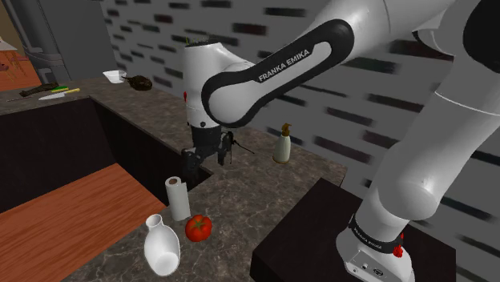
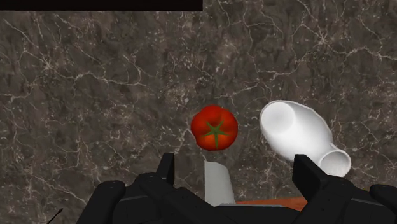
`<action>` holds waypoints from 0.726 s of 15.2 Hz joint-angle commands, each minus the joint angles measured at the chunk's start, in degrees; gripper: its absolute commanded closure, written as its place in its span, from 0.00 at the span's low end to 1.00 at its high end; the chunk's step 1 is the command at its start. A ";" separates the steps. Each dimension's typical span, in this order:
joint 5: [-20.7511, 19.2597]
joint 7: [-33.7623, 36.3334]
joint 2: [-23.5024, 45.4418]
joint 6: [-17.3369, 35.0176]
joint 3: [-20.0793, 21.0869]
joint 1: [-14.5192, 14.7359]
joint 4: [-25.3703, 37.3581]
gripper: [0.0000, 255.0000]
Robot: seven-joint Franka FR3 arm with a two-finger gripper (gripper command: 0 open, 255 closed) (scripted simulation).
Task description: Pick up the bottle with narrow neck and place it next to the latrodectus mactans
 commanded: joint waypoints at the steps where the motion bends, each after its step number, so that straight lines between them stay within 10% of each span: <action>1: -2.50 3.25 4.56 2.19 1.39 0.53 1.85 0.00; 11: -17.04 17.74 27.62 5.38 1.33 8.53 17.76 0.00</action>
